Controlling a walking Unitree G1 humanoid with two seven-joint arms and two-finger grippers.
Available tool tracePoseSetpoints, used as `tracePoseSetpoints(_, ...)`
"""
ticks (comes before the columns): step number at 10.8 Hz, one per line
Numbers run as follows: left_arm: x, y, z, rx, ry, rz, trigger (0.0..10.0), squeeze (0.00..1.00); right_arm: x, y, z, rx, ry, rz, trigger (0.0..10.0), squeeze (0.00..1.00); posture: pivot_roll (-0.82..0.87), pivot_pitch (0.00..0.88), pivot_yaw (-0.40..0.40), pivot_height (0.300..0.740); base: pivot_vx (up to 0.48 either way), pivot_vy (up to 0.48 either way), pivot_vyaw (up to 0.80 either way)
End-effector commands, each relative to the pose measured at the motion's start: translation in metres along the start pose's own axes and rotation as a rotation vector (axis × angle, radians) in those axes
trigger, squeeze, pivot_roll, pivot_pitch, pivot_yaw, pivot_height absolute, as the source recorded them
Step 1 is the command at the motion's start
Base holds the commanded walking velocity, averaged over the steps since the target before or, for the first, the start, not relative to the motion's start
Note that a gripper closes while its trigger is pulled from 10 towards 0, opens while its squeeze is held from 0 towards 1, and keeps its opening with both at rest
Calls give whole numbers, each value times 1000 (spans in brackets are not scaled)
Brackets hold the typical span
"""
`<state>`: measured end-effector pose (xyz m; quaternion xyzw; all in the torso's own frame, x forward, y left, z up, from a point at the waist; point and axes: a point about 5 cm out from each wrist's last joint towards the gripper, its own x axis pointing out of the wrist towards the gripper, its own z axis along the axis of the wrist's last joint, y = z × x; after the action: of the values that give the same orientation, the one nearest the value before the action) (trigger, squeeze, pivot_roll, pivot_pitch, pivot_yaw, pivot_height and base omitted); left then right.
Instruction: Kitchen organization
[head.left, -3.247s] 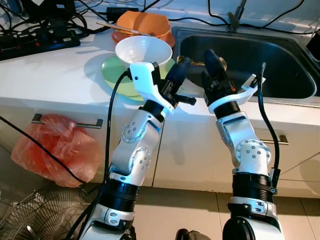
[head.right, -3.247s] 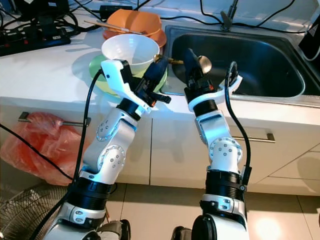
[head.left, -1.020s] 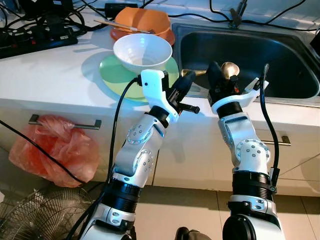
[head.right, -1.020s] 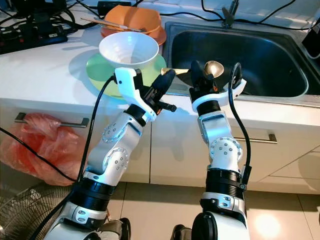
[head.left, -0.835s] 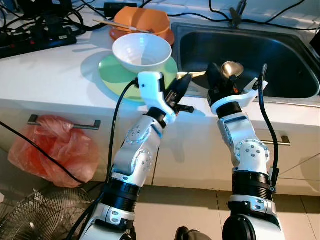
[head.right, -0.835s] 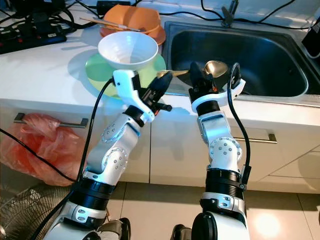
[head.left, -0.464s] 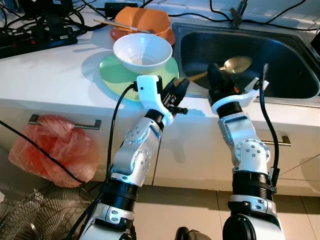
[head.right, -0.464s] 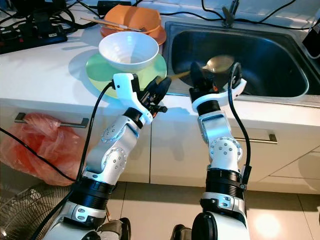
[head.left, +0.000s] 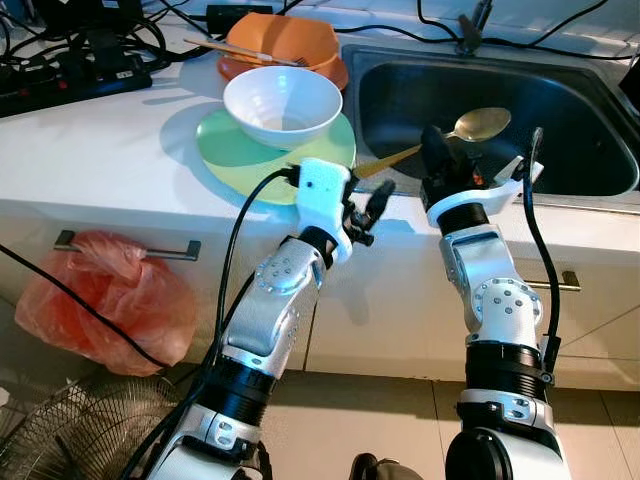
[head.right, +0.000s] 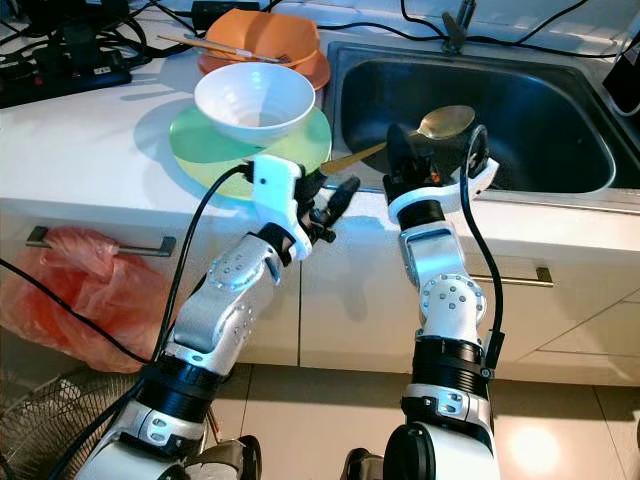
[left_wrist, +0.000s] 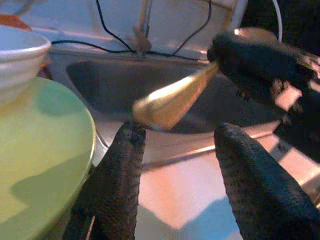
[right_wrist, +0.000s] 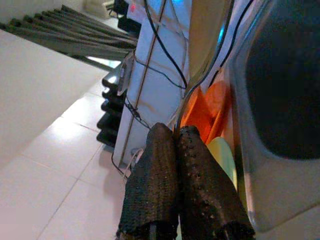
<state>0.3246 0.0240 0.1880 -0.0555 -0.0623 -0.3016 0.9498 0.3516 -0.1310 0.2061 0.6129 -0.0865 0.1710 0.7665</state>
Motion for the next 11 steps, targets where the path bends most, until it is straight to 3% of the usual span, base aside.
tracePoseSetpoints(1,-1,-5,-2,26,13,-20,10000,0,5,5,4,16,-33,8,0,0,87,135,-50,740,0,0,0)
tracePoseSetpoints(3,-1,-3,-3,48,23,-8,10000,0,8,4,13,-17,-68,-8,0,0,87,136,-51,740,0,0,0)
tracePoseSetpoints(5,-4,-3,-7,97,41,-11,10000,0,13,-7,35,-169,-149,-112,0,0,90,135,-55,740,0,0,0)
tracePoseSetpoints(6,-4,-3,-8,100,43,-10,10000,0,14,-9,41,-203,-169,-126,0,0,91,135,-55,740,0,0,0)
tracePoseSetpoints(7,-5,-3,-9,101,43,-10,10000,0,16,-10,47,-237,-183,-142,3294,0,92,134,-58,740,0,0,0)
tracePoseSetpoints(8,-6,-3,-11,116,49,-11,10000,0,19,-12,57,-312,-208,-169,10000,0,92,134,-59,740,0,0,0)
tracePoseSetpoints(10,-7,-4,-12,126,51,-13,10000,0,21,-17,66,-497,-224,-204,10000,0,96,132,-62,740,0,0,0)
tracePoseSetpoints(11,-7,-4,-12,126,51,-10,10000,0,23,-16,70,-520,-245,-193,10000,0,96,132,-62,740,0,0,0)
